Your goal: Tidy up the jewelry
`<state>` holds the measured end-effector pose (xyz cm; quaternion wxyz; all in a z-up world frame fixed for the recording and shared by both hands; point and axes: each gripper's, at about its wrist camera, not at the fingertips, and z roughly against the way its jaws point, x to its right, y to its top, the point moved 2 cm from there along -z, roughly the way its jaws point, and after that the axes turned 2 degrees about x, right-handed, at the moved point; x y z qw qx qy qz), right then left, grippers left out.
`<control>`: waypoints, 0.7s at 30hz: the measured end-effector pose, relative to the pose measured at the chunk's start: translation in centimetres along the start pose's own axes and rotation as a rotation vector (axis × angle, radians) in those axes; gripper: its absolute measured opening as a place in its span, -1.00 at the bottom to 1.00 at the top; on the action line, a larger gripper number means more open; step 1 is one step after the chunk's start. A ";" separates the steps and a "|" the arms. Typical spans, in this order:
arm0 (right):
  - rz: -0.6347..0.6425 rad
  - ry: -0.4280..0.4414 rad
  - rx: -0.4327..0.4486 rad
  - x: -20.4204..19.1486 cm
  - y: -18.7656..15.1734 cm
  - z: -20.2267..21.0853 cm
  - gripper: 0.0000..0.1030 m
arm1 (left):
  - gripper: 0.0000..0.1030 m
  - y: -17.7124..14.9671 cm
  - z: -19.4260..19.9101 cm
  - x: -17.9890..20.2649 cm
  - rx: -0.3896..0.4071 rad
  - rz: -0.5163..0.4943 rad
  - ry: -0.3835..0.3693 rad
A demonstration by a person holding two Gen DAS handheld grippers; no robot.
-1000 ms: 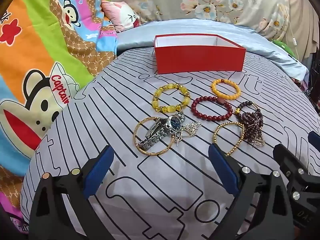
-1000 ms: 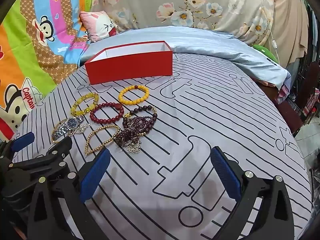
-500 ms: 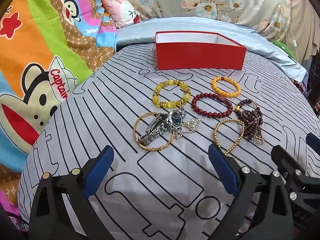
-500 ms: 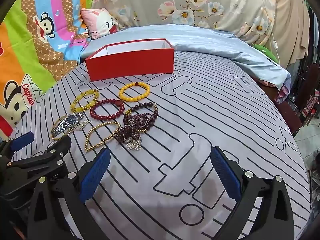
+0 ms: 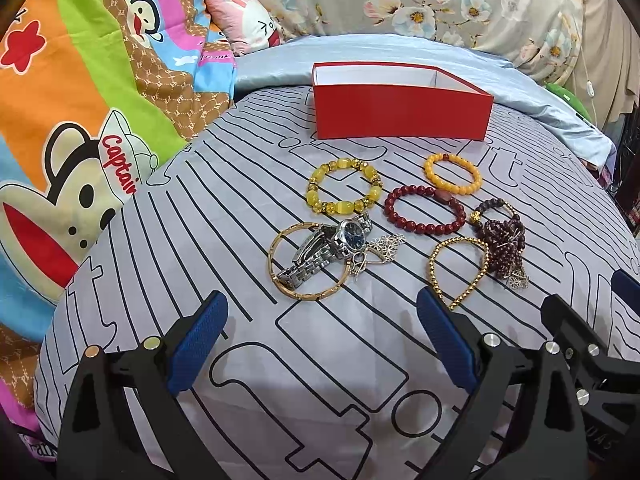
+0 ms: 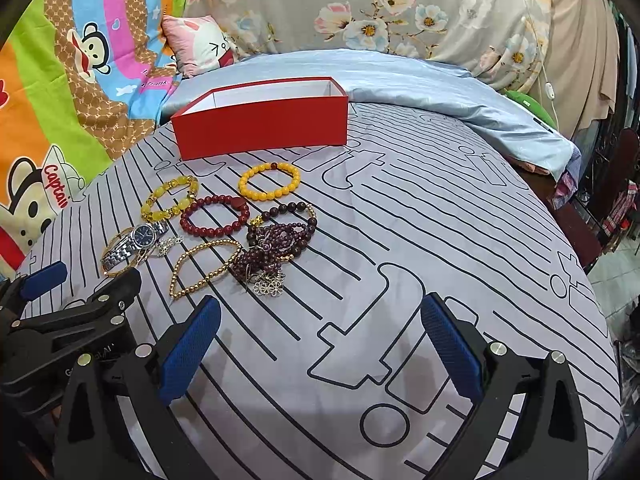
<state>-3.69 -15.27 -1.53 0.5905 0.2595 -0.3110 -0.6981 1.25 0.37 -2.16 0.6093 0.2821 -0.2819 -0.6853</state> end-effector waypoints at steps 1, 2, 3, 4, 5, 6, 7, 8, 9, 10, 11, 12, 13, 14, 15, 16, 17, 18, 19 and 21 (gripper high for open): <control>-0.001 -0.001 0.000 0.0 0.0 0.0 0.90 | 0.80 0.0 0.0 0.0 -0.001 0.000 -0.002; -0.003 0.001 0.000 0.0 0.0 0.0 0.90 | 0.80 0.0 0.0 0.0 0.000 -0.002 -0.002; -0.005 0.002 0.000 0.0 0.0 0.0 0.90 | 0.80 0.0 0.0 0.0 0.000 -0.003 0.000; -0.007 0.003 0.000 0.0 0.0 0.0 0.90 | 0.80 0.1 0.0 0.0 0.001 -0.004 0.000; -0.009 0.003 0.001 0.1 0.0 0.0 0.90 | 0.80 0.1 0.0 0.0 0.001 -0.005 0.000; -0.010 0.003 0.000 0.1 0.0 0.0 0.90 | 0.80 0.1 0.1 0.1 0.002 -0.006 0.003; -0.009 0.004 0.001 0.1 0.0 0.0 0.90 | 0.80 0.1 0.1 0.1 0.002 -0.007 0.004; -0.010 0.004 0.000 0.1 0.0 0.1 0.90 | 0.80 0.1 0.1 0.1 0.003 -0.007 0.004; -0.009 0.003 0.000 0.1 0.0 0.0 0.90 | 0.80 0.1 0.1 0.1 0.002 -0.007 0.005; -0.010 0.004 0.001 0.1 0.0 0.0 0.90 | 0.80 0.1 0.1 0.1 0.003 -0.007 0.005; -0.009 0.003 0.001 0.1 0.0 0.0 0.90 | 0.80 0.1 0.1 0.1 0.003 -0.007 0.005; -0.009 0.002 0.000 0.1 0.0 0.0 0.90 | 0.80 0.1 0.1 0.1 0.003 -0.007 0.007; -0.009 0.002 0.001 0.1 0.0 0.0 0.90 | 0.80 0.1 0.1 0.1 0.002 -0.008 0.008; -0.009 0.003 0.001 0.1 0.0 0.0 0.90 | 0.80 0.1 0.1 0.1 0.001 -0.007 0.007; -0.009 0.003 0.001 0.1 0.0 0.0 0.90 | 0.80 0.1 0.1 0.1 0.001 -0.008 0.009; -0.008 0.003 0.002 0.1 -0.1 0.0 0.90 | 0.80 0.1 0.1 0.0 0.001 -0.008 0.009; -0.008 0.003 0.001 0.1 0.0 0.0 0.90 | 0.80 0.1 0.1 0.1 0.001 -0.008 0.009; -0.008 0.002 0.002 0.1 0.0 0.1 0.90 | 0.80 0.1 0.1 0.1 0.001 -0.009 0.011; -0.008 0.001 0.001 0.1 0.0 0.0 0.90 | 0.80 0.1 0.1 0.0 -0.001 -0.009 0.012; -0.007 0.003 0.000 0.1 -0.1 0.0 0.90 | 0.80 0.1 0.1 0.0 -0.003 -0.010 0.015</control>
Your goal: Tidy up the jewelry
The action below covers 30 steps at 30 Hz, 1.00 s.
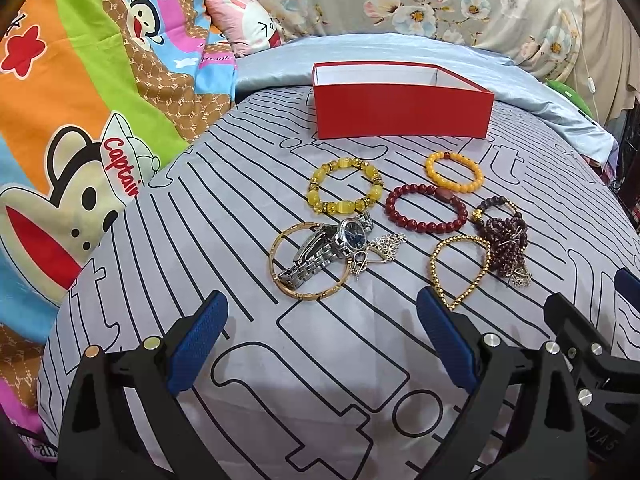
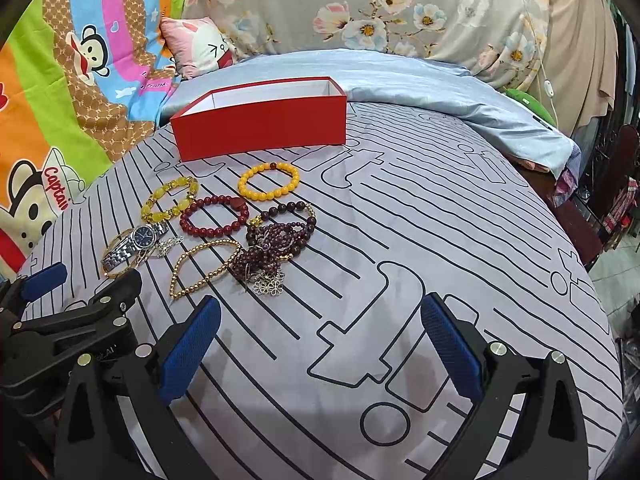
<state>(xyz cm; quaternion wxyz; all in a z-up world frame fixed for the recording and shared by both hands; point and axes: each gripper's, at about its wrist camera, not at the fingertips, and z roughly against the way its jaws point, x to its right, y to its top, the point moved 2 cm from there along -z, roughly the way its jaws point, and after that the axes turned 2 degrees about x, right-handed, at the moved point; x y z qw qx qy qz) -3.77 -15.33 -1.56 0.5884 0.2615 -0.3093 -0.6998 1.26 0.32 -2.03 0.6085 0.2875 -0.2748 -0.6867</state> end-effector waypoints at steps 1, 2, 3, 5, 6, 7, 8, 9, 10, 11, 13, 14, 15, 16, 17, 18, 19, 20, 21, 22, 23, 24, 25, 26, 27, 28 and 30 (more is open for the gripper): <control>0.000 0.001 -0.001 0.0 0.0 0.0 0.90 | 0.79 0.0 0.0 0.0 -0.001 0.000 -0.001; 0.000 0.000 -0.002 0.0 0.0 -0.1 0.90 | 0.79 0.0 -0.1 0.0 -0.002 0.000 0.000; 0.001 0.001 -0.003 0.0 0.0 -0.1 0.90 | 0.79 0.0 -0.1 0.0 -0.003 -0.001 0.001; 0.001 0.001 -0.003 0.0 0.0 -0.1 0.90 | 0.78 0.1 -0.1 0.0 -0.002 0.000 -0.001; 0.001 0.001 -0.003 0.0 0.0 -0.1 0.90 | 0.78 0.0 -0.1 0.0 -0.002 0.000 0.000; 0.001 0.002 -0.004 0.1 0.0 -0.1 0.90 | 0.78 0.0 -0.1 0.0 -0.002 -0.001 -0.001; 0.001 0.002 -0.004 0.1 0.0 -0.1 0.90 | 0.78 0.0 -0.1 0.0 -0.003 -0.001 -0.001; 0.002 0.003 -0.004 0.0 0.0 -0.1 0.90 | 0.78 0.0 -0.1 0.0 -0.003 -0.001 0.000; 0.002 0.003 -0.005 0.0 0.0 -0.1 0.90 | 0.78 0.0 -0.1 0.0 -0.003 -0.001 0.001; 0.001 0.002 -0.004 0.0 0.0 -0.1 0.90 | 0.78 0.0 -0.1 0.0 -0.003 0.000 0.000; 0.001 0.003 -0.005 0.0 0.0 -0.1 0.90 | 0.77 0.0 -0.2 0.0 -0.003 -0.001 0.001; 0.001 0.003 -0.006 0.0 0.0 -0.2 0.90 | 0.77 0.0 -0.2 0.0 -0.004 0.000 0.000; 0.002 0.003 -0.007 -0.1 0.0 -0.2 0.90 | 0.77 0.0 -0.2 0.0 -0.005 -0.001 0.000; 0.002 0.004 -0.007 -0.1 -0.1 -0.3 0.90 | 0.77 0.0 -0.2 0.0 -0.005 -0.001 0.000; 0.002 0.004 -0.007 -0.1 -0.1 -0.3 0.90 | 0.77 0.0 -0.2 0.0 -0.005 0.000 -0.001; 0.002 0.003 -0.008 -0.2 -0.1 -0.3 0.90 | 0.77 0.0 -0.2 0.0 -0.005 0.000 0.000; 0.002 0.003 -0.007 -0.1 -0.1 -0.3 0.90 | 0.77 0.0 -0.2 0.0 -0.006 -0.001 0.000; 0.002 0.003 -0.007 -0.1 -0.1 -0.3 0.90 | 0.77 0.0 -0.2 0.0 -0.005 0.000 -0.001; 0.002 0.003 -0.007 -0.1 -0.1 -0.3 0.90 | 0.77 0.0 -0.2 0.0 -0.005 0.000 -0.001; 0.002 0.003 -0.007 -0.1 -0.1 -0.3 0.90 | 0.77 0.0 -0.2 0.0 -0.005 0.000 0.000; 0.002 0.003 -0.007 -0.1 -0.1 -0.3 0.90 | 0.77 0.0 -0.2 0.0 -0.005 0.000 -0.001; 0.002 0.003 -0.008 -0.1 -0.1 -0.3 0.90 | 0.77 0.0 -0.2 0.0 -0.005 0.000 0.000; 0.002 0.004 -0.008 -0.1 -0.1 -0.3 0.90 | 0.77 0.0 -0.2 0.0 -0.005 0.000 0.000; 0.002 0.004 -0.008 -0.1 -0.1 -0.3 0.90 | 0.77 0.0 -0.2 0.0 -0.005 0.000 0.000; 0.002 0.003 -0.007 -0.1 -0.1 -0.3 0.90 | 0.77 0.0 -0.2 0.0 -0.005 0.000 -0.001; 0.002 0.003 -0.008 -0.1 -0.1 -0.3 0.90 | 0.77 0.0 -0.2 0.0 -0.005 -0.001 0.001; 0.002 0.003 -0.007 -0.1 -0.1 -0.3 0.90 | 0.77 0.0 -0.2 0.0 -0.006 0.000 0.000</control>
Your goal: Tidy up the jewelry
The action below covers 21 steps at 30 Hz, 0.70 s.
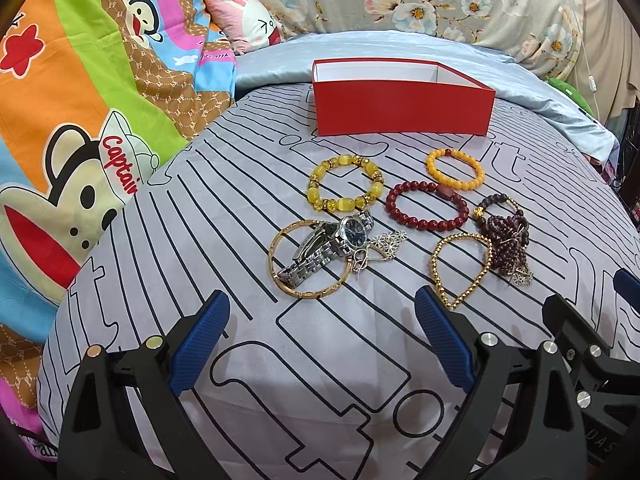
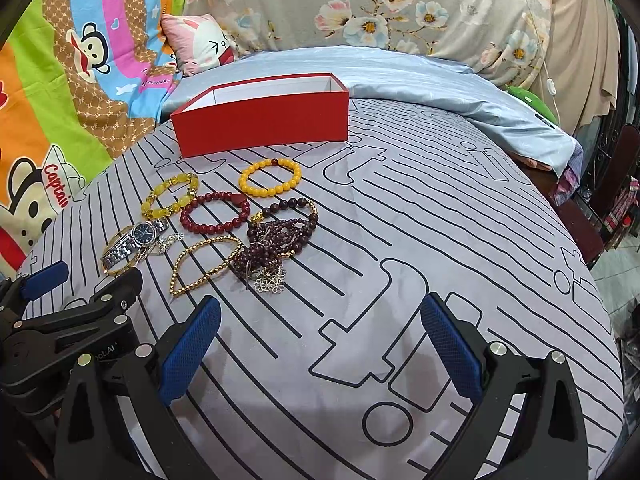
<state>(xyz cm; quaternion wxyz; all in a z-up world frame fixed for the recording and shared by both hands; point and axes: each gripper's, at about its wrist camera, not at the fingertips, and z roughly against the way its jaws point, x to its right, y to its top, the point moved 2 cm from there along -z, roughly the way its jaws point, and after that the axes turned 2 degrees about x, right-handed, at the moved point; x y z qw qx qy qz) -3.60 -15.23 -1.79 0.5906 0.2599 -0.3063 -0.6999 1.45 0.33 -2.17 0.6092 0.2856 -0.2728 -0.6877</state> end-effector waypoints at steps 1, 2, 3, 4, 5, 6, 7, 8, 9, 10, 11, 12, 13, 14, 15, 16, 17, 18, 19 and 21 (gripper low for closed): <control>0.000 0.000 0.000 0.0 0.0 0.0 0.90 | 0.77 0.0 0.0 0.0 0.000 0.000 0.000; 0.000 0.001 0.000 0.0 0.0 0.0 0.90 | 0.77 0.0 0.0 0.0 0.000 0.000 0.000; 0.000 0.001 0.000 0.0 0.0 0.0 0.90 | 0.77 0.0 0.0 0.0 0.000 0.000 -0.001; 0.000 0.000 0.000 0.0 0.0 0.0 0.90 | 0.77 -0.1 0.0 0.0 0.000 0.000 0.000; 0.000 0.000 0.000 0.0 0.0 0.0 0.90 | 0.77 0.0 0.0 0.0 0.000 0.000 0.000; 0.000 0.000 0.001 0.0 0.0 0.0 0.90 | 0.77 0.0 0.0 0.0 0.000 0.000 0.000; 0.000 0.001 0.000 0.0 0.0 0.0 0.90 | 0.77 0.0 0.0 0.0 0.000 0.000 0.000; 0.000 0.001 0.000 0.0 0.0 0.0 0.90 | 0.77 0.0 -0.1 0.0 0.000 0.000 0.000; 0.000 0.001 0.000 0.0 0.0 0.0 0.90 | 0.77 0.0 0.0 0.0 0.000 0.000 0.000; 0.000 0.001 0.000 0.0 0.0 0.0 0.90 | 0.77 0.0 0.0 0.0 0.000 0.000 0.000; 0.000 0.001 0.000 0.0 0.0 0.0 0.90 | 0.77 0.0 0.0 0.0 0.000 0.000 0.000; 0.000 0.001 0.000 0.0 0.0 0.0 0.90 | 0.77 0.0 0.0 0.0 0.000 0.000 0.000; 0.000 0.001 0.000 0.0 0.0 0.0 0.90 | 0.77 0.0 0.0 0.0 -0.001 0.000 -0.001; 0.000 0.000 0.000 0.0 0.0 0.0 0.90 | 0.77 0.0 0.0 0.0 -0.001 0.000 -0.001; 0.000 0.001 0.000 0.0 0.0 0.0 0.90 | 0.77 0.0 0.0 0.0 -0.001 0.000 0.000; 0.000 0.001 0.000 0.0 0.0 0.0 0.90 | 0.77 0.0 0.0 0.0 -0.001 0.000 -0.001; 0.000 -0.001 -0.001 0.0 0.0 0.0 0.90 | 0.77 0.0 0.0 0.0 0.000 0.001 -0.002; 0.000 0.000 -0.001 0.0 0.0 0.0 0.90 | 0.77 0.0 0.0 0.0 0.000 0.001 -0.002; 0.000 0.000 -0.001 0.0 0.0 0.0 0.90 | 0.77 0.0 0.0 0.0 -0.001 0.001 -0.002; 0.002 -0.001 -0.002 -0.1 0.0 -0.1 0.90 | 0.77 -0.1 -0.1 0.0 -0.002 0.007 -0.013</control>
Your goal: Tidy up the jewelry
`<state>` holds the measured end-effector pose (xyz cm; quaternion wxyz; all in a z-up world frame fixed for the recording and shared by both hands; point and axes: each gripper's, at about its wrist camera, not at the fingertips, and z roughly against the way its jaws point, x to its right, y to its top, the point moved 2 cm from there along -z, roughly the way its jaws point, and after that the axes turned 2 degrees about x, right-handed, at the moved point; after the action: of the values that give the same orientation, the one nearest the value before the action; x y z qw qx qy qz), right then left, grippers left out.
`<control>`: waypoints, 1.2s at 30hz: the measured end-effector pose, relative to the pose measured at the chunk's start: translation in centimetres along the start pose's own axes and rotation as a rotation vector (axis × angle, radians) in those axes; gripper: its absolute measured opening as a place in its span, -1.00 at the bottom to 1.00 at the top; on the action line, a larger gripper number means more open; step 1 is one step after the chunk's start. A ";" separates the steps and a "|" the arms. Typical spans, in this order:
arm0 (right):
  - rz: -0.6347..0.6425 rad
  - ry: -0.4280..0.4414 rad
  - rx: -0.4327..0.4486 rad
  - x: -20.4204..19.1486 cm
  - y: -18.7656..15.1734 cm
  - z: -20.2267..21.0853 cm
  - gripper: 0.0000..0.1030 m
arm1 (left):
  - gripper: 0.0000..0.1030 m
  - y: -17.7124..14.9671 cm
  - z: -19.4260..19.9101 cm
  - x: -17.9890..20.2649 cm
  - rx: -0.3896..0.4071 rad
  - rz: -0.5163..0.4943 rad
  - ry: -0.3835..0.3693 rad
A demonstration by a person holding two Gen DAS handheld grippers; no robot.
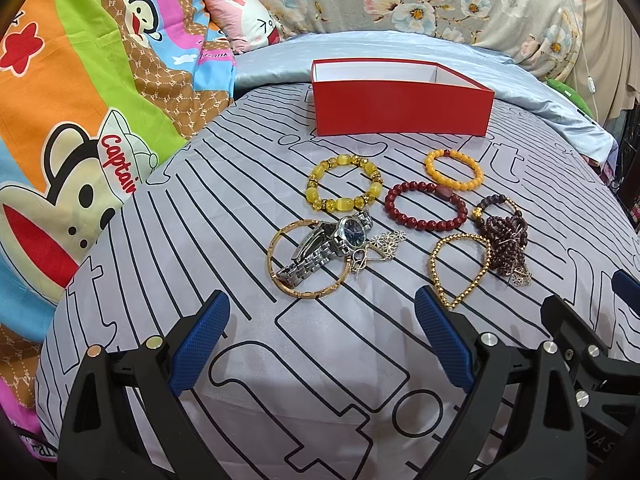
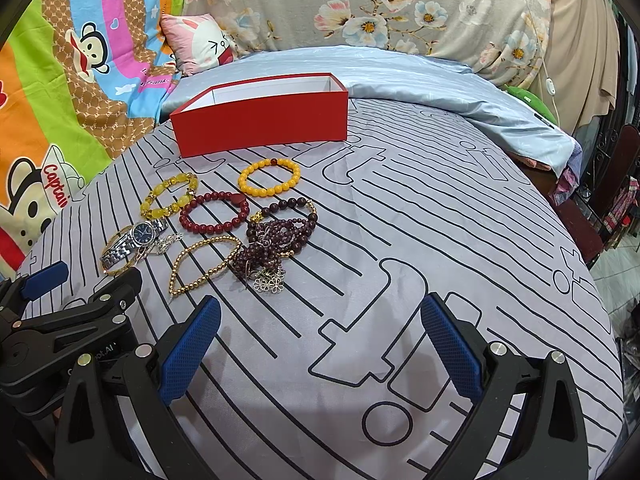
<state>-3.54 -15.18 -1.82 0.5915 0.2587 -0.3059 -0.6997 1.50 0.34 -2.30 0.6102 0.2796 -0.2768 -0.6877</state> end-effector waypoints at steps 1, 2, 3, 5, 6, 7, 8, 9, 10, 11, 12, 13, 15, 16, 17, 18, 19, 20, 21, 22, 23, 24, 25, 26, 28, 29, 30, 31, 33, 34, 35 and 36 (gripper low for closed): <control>0.000 0.001 -0.001 0.0 0.0 0.0 0.90 | 0.77 -0.1 -0.1 -0.1 -0.003 0.007 -0.011; 0.001 0.002 -0.002 0.1 -0.1 0.0 0.90 | 0.77 -0.1 -0.1 -0.3 -0.003 0.022 -0.028; -0.001 0.004 -0.003 0.1 -0.1 0.0 0.90 | 0.77 -0.1 -0.1 -0.7 -0.002 0.040 -0.037; -0.006 0.007 -0.004 0.2 -0.1 -0.1 0.90 | 0.77 -0.1 -0.1 -1.8 -0.002 0.096 -0.056; -0.008 0.008 -0.005 0.3 -0.1 -0.1 0.90 | 0.77 -0.1 -0.2 -2.4 -0.002 0.125 -0.066; -0.009 0.009 -0.005 0.4 -0.2 0.0 0.90 | 0.77 -0.1 -0.2 -2.9 -0.003 0.146 -0.068; -0.009 0.011 -0.006 0.4 -0.2 0.0 0.90 | 0.77 0.0 -0.1 -3.3 -0.001 0.155 -0.068; -0.007 0.012 -0.007 0.3 -0.1 -0.1 0.90 | 0.77 0.1 0.1 -3.6 0.010 0.158 -0.065; -0.006 0.013 -0.008 0.3 -0.1 -0.1 0.90 | 0.77 0.2 0.2 -3.8 0.021 0.150 -0.059; -0.004 0.015 -0.009 0.2 -0.1 -0.1 0.90 | 0.77 0.4 0.4 -3.8 0.032 0.135 -0.052; -0.003 0.017 -0.011 0.2 -0.1 -0.1 0.90 | 0.77 0.7 0.5 -3.7 0.048 0.110 -0.040; -0.003 0.018 -0.012 0.2 -0.1 -0.1 0.90 | 0.77 0.9 0.5 -3.7 0.054 0.100 -0.032; -0.007 0.021 -0.017 0.2 -0.1 -0.2 0.90 | 0.77 1.2 0.4 -4.1 0.055 0.102 -0.041; -0.009 0.023 -0.018 0.3 -0.1 -0.2 0.90 | 0.76 1.3 0.3 -4.4 0.051 0.111 -0.046; -0.014 0.025 -0.021 0.3 0.0 -0.2 0.90 | 0.69 1.4 0.2 -4.7 0.048 0.117 -0.051; -0.019 0.025 -0.022 0.4 0.0 -0.2 0.90 | 0.66 1.4 0.2 -4.9 0.040 0.117 -0.058; -0.023 0.024 -0.026 0.5 0.1 -0.3 0.90 | 0.66 1.4 0.2 -5.0 0.035 0.116 -0.055; -0.023 0.019 -0.034 0.5 0.3 -0.4 0.90 | 0.66 1.3 0.3 -5.0 0.034 0.113 -0.057; -0.021 0.021 -0.038 0.5 0.5 -0.4 0.90 | 0.66 1.3 0.4 -4.9 0.037 0.109 -0.062; -0.022 0.029 -0.039 0.5 0.8 -0.5 0.90 | 0.66 1.2 0.5 -4.8 0.042 0.102 -0.061; -0.025 0.039 -0.038 0.5 1.2 -0.5 0.90 | 0.66 1.2 0.5 -4.8 0.045 0.098 -0.056; -0.029 0.049 -0.036 0.4 1.6 -0.6 0.90 | 0.66 1.1 0.4 -4.6 0.043 0.095 -0.056; -0.038 0.062 -0.035 0.4 2.0 -0.8 0.82 | 0.66 1.2 0.3 -4.5 0.038 0.095 -0.056; -0.044 0.068 -0.040 0.3 2.3 -1.0 0.73 | 0.66 1.2 0.2 -4.5 0.035 0.097 -0.055; -0.053 0.086 -0.060 0.1 3.0 -1.7 0.52 | 0.67 1.2 0.2 -4.3 0.038 0.101 -0.060; -0.058 0.096 -0.071 -0.1 3.2 -2.1 0.35 | 0.67 1.3 0.2 -4.2 0.039 0.099 -0.057; -0.060 0.103 -0.079 -0.3 3.3 -2.4 0.28 | 0.67 1.2 0.1 -4.1 0.037 0.095 -0.056; -0.062 0.112 -0.088 -0.4 3.5 -2.7 0.17 | 0.67 1.2 0.0 -4.1 0.035 0.092 -0.051; -0.054 0.117 -0.097 -1.0 3.6 -3.2 0.04 | 0.67 1.1 -0.1 -4.1 0.032 0.094 -0.056; -0.049 0.117 -0.102 -1.3 3.6 -3.5 -0.02 | 0.67 1.1 -0.1 -4.1 0.031 0.095 -0.056; -0.044 0.120 -0.112 -1.6 3.6 -3.9 -0.11 | 0.67 1.1 -0.1 -4.1 0.031 0.095 -0.055; -0.041 0.118 -0.122 -1.8 3.6 -4.2 -0.14 | 0.67 1.0 -0.1 -4.0 0.031 0.093 -0.058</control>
<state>2.19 -14.31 -2.03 0.6085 0.2693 -0.2220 -0.7126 2.66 4.25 -1.41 0.6287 0.2557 -0.3176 -0.6622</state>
